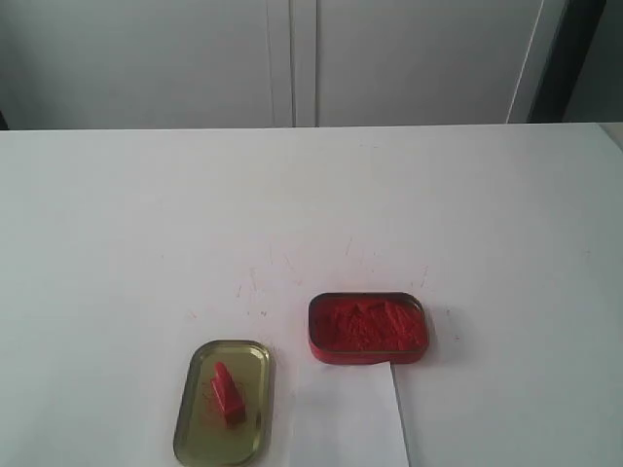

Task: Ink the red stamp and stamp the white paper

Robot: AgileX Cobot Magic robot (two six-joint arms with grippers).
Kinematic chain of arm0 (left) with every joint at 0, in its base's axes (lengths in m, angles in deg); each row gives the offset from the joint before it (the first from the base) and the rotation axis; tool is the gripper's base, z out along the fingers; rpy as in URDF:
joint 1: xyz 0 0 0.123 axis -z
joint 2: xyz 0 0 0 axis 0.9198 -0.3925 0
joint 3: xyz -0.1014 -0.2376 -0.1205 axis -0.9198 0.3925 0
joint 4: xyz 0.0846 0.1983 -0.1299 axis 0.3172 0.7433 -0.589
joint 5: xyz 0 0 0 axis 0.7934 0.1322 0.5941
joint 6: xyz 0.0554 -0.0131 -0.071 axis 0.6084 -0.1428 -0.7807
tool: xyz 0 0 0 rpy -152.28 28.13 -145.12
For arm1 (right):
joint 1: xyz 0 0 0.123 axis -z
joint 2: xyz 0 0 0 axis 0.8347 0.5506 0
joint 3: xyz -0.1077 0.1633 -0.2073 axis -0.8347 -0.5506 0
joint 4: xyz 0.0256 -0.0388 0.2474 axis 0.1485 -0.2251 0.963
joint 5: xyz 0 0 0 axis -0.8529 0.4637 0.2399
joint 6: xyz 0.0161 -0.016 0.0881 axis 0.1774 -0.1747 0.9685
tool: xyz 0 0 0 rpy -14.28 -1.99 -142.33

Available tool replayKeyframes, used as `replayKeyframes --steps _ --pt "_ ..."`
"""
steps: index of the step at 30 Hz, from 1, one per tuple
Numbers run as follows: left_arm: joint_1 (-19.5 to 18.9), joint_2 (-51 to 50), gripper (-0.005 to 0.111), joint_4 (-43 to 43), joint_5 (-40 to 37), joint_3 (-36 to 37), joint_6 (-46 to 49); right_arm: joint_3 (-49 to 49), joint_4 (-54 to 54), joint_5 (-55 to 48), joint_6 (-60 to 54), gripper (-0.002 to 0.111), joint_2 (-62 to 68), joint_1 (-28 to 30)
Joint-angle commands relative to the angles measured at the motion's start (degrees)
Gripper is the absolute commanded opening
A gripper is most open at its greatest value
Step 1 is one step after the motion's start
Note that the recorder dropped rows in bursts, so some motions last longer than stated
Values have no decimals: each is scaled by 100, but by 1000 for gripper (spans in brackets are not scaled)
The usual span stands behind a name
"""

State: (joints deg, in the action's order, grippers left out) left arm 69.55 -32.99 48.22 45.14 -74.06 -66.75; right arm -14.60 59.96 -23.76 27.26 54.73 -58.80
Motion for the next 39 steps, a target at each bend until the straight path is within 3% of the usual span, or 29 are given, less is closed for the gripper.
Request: replayKeyframes --steps 1,15,32,39 --pt "-20 20 0 7 11 19 16 -30 -7 44 4 0 -27 -10" --pt "-20 20 0 7 11 19 16 -30 -7 151 3 0 -27 -10" --pt "-20 20 0 7 11 19 16 -30 -7 2720 3 0 -27 -10" --pt "-20 20 0 7 11 19 16 -30 -7 2842 3 0 -27 -10"
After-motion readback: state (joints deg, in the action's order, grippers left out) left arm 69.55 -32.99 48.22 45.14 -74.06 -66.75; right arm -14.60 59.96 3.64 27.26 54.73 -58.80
